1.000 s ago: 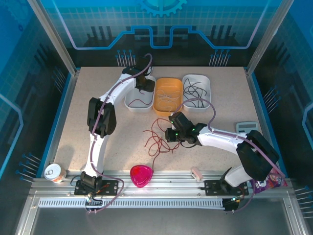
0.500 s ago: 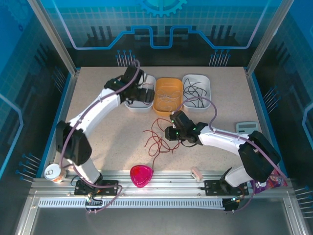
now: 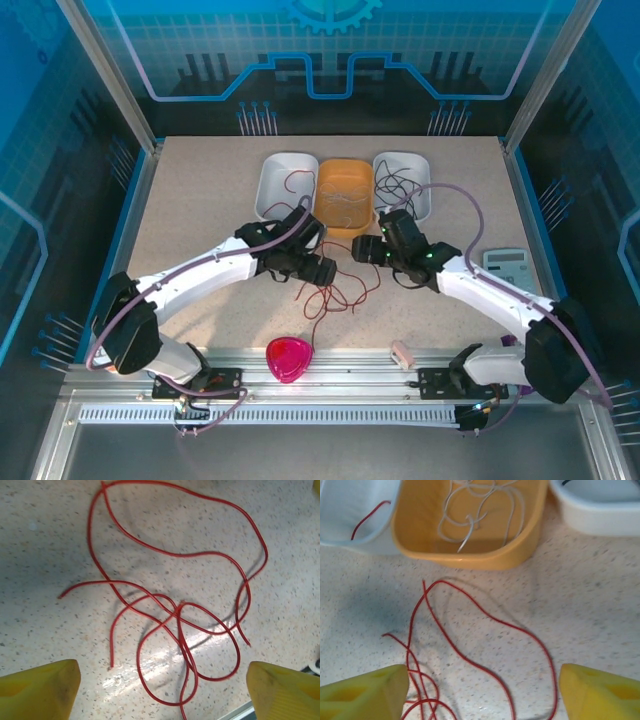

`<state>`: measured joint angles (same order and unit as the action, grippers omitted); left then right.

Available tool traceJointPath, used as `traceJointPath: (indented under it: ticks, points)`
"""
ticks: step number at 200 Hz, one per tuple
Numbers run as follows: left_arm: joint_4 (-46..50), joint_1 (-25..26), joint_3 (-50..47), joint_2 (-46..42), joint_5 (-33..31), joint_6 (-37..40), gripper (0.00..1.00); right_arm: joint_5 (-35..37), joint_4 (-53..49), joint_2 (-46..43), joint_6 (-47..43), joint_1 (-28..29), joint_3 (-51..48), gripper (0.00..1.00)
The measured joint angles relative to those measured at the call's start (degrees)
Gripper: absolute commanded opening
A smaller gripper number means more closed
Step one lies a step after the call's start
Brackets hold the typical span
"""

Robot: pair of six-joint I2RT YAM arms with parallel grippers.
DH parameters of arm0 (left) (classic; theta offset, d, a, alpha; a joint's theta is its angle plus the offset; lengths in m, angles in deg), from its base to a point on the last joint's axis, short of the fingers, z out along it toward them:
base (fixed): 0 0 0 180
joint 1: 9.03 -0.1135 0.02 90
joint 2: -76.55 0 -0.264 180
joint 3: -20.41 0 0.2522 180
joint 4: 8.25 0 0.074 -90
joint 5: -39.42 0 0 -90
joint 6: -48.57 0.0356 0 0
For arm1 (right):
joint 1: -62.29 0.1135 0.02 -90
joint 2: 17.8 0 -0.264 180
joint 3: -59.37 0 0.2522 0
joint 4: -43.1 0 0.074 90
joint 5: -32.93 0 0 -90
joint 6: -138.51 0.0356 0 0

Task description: Untangle the cables

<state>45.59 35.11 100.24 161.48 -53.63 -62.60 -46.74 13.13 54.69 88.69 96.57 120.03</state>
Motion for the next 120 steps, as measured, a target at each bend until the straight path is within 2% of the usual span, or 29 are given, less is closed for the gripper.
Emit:
traceJointPath:
  ticks: [25,48,89,120]
  points:
    - [-1.7,2.7,-1.4,0.0,-0.1,-3.1,0.65,1.4,-1.6,-2.2,0.4,-2.1,-1.1,1.0]
    - [-3.5,4.8,-3.2,0.4,-0.1,-5.3,0.59,3.2,-3.8,-3.3,1.0,-2.8,-2.1,1.0]
    - [-4.9,8.0,-3.3,6.3,-0.3,-8.2,0.44,5.7,-5.9,-5.8,2.5,-3.6,-4.1,1.0]
    - [-4.8,9.0,-3.3,9.2,-1.4,-9.4,0.4,6.3,-6.1,-7.7,3.0,-4.3,-4.9,1.0]
